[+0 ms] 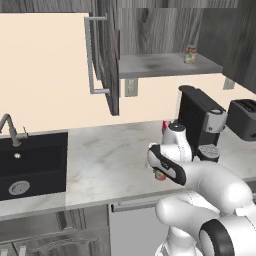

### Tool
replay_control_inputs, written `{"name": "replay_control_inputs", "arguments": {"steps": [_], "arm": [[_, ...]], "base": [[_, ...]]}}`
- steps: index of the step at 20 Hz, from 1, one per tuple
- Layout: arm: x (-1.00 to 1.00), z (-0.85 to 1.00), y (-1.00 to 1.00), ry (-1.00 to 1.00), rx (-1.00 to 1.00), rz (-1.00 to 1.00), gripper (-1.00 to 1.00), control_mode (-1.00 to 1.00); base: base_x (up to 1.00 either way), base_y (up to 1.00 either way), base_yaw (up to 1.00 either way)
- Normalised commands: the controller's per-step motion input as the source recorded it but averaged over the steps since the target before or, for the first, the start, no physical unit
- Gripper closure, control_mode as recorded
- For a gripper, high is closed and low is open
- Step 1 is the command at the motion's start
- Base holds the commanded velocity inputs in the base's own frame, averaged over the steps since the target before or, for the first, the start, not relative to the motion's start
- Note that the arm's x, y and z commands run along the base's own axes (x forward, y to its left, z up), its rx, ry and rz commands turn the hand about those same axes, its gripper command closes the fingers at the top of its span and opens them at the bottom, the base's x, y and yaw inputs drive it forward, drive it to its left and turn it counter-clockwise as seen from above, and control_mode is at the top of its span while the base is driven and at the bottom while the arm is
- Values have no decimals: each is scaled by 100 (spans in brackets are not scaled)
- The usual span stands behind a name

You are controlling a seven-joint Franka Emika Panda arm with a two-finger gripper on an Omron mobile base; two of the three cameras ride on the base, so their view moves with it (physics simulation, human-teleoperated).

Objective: Pick the cans from the counter and place them in their designated side in the cabinet.

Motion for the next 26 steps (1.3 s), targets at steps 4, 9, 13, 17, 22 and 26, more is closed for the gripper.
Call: {"name": "replay_control_inputs", "arguments": {"steps": [4, 9, 13, 17, 22, 26], "arm": [[4, -16, 0, 2, 0, 0, -100, -100], [4, -15, 0, 2, 0, 0, -100, -100], [1, -14, 0, 1, 0, 0, -100, -100], [1, -14, 0, 0, 0, 0, -100, -100], [1, -13, 0, 0, 0, 0, 100, -100], [0, -2, 0, 0, 0, 0, 100, -100]], "base": [[0, 0, 0], [0, 0, 0], [0, 0, 0], [0, 0, 0], [0, 0, 0], [0, 0, 0]]}}
